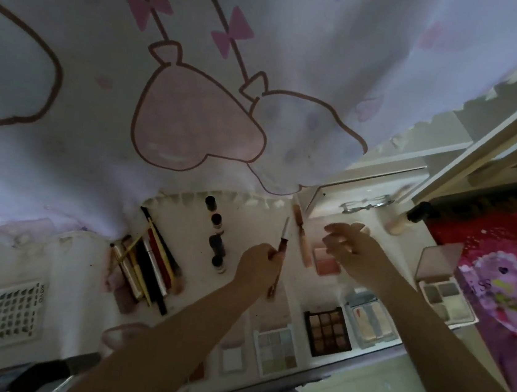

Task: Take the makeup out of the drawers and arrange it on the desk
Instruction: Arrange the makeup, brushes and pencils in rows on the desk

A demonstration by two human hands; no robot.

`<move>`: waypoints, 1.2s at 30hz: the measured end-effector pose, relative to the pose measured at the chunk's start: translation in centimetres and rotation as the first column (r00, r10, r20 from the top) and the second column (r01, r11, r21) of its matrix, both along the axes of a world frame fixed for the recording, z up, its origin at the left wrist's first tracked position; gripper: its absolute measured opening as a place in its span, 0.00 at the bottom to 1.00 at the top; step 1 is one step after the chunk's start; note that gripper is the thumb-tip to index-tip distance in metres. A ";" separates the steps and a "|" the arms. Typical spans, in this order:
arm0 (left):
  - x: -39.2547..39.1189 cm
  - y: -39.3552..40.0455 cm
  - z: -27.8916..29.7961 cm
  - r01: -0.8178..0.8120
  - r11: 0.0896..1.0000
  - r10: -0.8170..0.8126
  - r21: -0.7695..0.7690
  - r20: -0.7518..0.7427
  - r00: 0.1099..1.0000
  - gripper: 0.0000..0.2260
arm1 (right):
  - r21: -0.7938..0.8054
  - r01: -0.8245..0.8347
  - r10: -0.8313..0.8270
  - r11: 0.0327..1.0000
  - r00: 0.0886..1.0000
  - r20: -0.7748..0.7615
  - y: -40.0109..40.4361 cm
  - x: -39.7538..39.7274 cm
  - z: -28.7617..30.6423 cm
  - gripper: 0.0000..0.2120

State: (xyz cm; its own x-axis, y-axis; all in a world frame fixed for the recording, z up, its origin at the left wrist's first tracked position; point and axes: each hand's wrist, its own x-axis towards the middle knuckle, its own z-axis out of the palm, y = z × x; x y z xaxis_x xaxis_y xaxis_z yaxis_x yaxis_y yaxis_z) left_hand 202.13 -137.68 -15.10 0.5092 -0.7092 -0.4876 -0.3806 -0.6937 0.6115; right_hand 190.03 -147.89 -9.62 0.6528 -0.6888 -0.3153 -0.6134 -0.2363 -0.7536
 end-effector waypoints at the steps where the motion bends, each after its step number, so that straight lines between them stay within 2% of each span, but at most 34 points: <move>1: -0.2 -0.9 -0.8 -0.080 0.996 0.081 0.043 -0.027 0.996 0.19 | -0.038 -0.040 0.037 0.999 0.996 -0.076 -0.1 -0.4 -0.3 0.13; 3: -0.3 -2.5 -1.8 -0.175 0.978 0.179 0.109 -0.029 0.983 0.20 | -0.141 -0.179 0.142 0.974 0.960 -0.240 -0.1 -0.8 -1.3 0.13; 5: -0.5 -4.2 -2.9 -0.203 0.968 0.209 0.148 -0.023 0.978 0.17 | -0.199 -0.276 0.196 0.940 0.918 -0.345 -0.2 -1.0 -2.0 0.13; 7: -0.4 -5.5 -3.6 -0.216 0.962 0.224 0.170 -0.031 0.974 0.16 | -0.240 -0.331 0.230 0.913 0.901 -0.367 -0.7 -1.2 -2.8 0.13; 9: -0.4 -6.3 -3.9 -0.232 0.952 0.242 0.198 -0.030 0.970 0.20 | -0.282 -0.352 0.237 0.892 0.898 -0.372 -0.9 -1.3 -3.1 0.13; 12: -0.3 -6.3 -3.5 -0.221 0.950 0.236 0.218 -0.044 0.971 0.22 | -0.296 -0.354 0.241 0.887 0.903 -0.356 -1.2 -1.4 -3.3 0.13; 14: -0.2 -5.2 -2.2 -0.136 0.968 0.140 0.213 -0.002 0.990 0.20 | -0.310 -0.339 0.238 0.888 0.917 -0.321 -1.4 -1.3 -3.2 0.11; 16: -0.3 -2.9 -0.2 -0.029 0.982 0.011 0.188 0.095 0.995 0.18 | -0.338 -0.307 0.222 0.890 0.938 -0.266 -1.3 -1.0 -3.1 0.10; 19: 0.2 1.7 3.3 0.076 0.992 -0.108 0.103 0.346 0.932 0.16 | -0.369 -0.288 0.227 0.884 0.953 -0.200 -0.4 0.2 -2.9 0.08; 22: 3.0 6.4 5.3 0.022 0.999 -0.038 0.039 0.479 0.877 0.14 | -0.382 -0.338 0.324 0.860 0.940 -0.103 2.7 2.8 -2.3 0.07; 25: 7.3 10.4 6.0 -0.087 0.990 0.016 0.111 0.527 0.850 0.14 | -0.352 -0.487 0.494 0.799 0.866 -0.077 7.5 6.5 -2.1 0.11; 28: 11.3 13.9 6.0 -0.104 0.971 -0.028 0.215 0.535 0.844 0.11 | -0.223 -0.593 0.595 0.774 0.801 -0.063 12.7 11.1 -3.5 0.12; 31: 14.7 16.6 6.3 -0.059 0.959 -0.095 0.277 0.510 0.855 0.10 | -0.169 -0.568 0.534 0.805 0.819 -0.209 16.7 15.8 -6.3 0.12; 34: 16.9 18.6 6.3 0.021 0.952 -0.176 0.306 0.490 0.854 0.12 | -0.250 -0.410 0.313 0.877 0.883 -0.350 18.1 18.6 -9.0 0.12; 36: 18.1 19.8 5.8 0.100 0.937 -0.259 0.335 0.473 0.842 0.13 | -0.266 -0.317 0.186 0.910 0.887 -0.422 18.4 19.5 -9.8 0.11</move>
